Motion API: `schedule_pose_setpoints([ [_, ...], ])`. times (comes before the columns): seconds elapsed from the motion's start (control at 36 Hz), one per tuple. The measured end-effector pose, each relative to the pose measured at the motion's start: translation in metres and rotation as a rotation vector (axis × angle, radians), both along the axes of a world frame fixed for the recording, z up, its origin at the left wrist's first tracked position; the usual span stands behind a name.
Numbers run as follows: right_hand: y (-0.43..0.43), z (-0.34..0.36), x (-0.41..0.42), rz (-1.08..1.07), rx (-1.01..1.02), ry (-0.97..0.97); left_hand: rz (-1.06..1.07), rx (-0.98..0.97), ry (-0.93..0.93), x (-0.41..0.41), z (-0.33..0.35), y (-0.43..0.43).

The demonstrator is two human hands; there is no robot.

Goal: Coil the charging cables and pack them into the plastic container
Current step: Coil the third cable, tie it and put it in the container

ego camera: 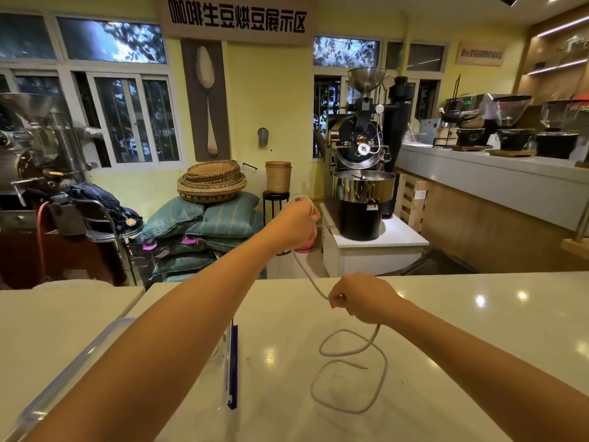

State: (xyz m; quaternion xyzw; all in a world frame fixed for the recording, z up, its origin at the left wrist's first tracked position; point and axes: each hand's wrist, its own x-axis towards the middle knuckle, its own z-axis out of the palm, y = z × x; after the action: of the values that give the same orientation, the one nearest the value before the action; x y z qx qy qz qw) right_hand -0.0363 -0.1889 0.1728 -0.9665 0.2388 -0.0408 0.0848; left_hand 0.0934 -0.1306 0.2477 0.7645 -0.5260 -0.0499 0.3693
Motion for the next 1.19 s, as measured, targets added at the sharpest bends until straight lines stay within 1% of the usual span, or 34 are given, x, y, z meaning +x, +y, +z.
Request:
schedule_pose_setpoints([
  [0.03,-0.001,-0.003,0.0,-0.005,-0.013,-0.005,-0.027,-0.039,0.077,0.0,0.003,-0.003],
  [0.08,-0.002,-0.008,0.002,-0.009,-0.039,-0.019,-0.065,-0.082,0.156,-0.003,0.008,-0.006],
  [0.14,-0.001,-0.014,0.003,-0.007,-0.07,-0.026,-0.091,-0.117,0.204,-0.005,0.014,-0.008],
  [0.22,0.001,-0.022,0.006,0.008,-0.116,-0.034,-0.101,-0.115,0.235,-0.005,0.017,-0.011],
  [0.33,0.004,-0.018,0.003,0.035,-0.124,-0.053,-0.073,-0.076,0.14,0.005,0.016,-0.008],
  [0.44,0.007,0.004,-0.007,0.098,-0.002,-0.111,-0.033,-0.014,-0.003,0.024,0.008,0.004],
  [0.5,0.007,0.016,-0.01,0.119,0.045,-0.139,-0.028,0.043,-0.065,0.029,-0.001,0.012],
  [0.58,0.001,0.035,-0.014,0.122,0.045,-0.181,0.008,0.126,-0.168,0.034,-0.02,0.021],
  [0.61,-0.002,0.04,-0.015,0.118,0.031,-0.193,0.005,0.159,-0.17,0.034,-0.027,0.025],
  [0.64,-0.006,0.046,-0.017,0.113,0.007,-0.2,-0.019,0.2,-0.156,0.034,-0.033,0.028],
  [0.72,-0.017,0.058,-0.019,0.091,-0.123,-0.18,-0.178,0.348,-0.057,0.026,-0.044,0.037],
  [0.86,-0.036,0.071,-0.015,0.113,-0.3,-0.081,-0.364,0.469,0.148,0.013,-0.039,0.052],
  [0.94,-0.042,0.074,-0.009,0.173,-0.467,0.003,-0.456,0.549,0.239,0.008,-0.031,0.056],
  [1.03,-0.048,0.07,-0.004,0.232,-0.635,0.104,-0.508,0.588,0.312,0.004,-0.027,0.057],
  [1.08,-0.05,0.064,-0.001,0.249,-0.715,0.13,-0.54,0.592,0.368,0.001,-0.028,0.057],
  [1.14,-0.047,0.057,0.003,0.246,-0.765,0.141,-0.576,0.594,0.422,-0.004,-0.029,0.056],
  [1.19,-0.041,0.048,0.011,0.236,-0.757,0.179,-0.615,0.591,0.468,-0.01,-0.03,0.054],
])
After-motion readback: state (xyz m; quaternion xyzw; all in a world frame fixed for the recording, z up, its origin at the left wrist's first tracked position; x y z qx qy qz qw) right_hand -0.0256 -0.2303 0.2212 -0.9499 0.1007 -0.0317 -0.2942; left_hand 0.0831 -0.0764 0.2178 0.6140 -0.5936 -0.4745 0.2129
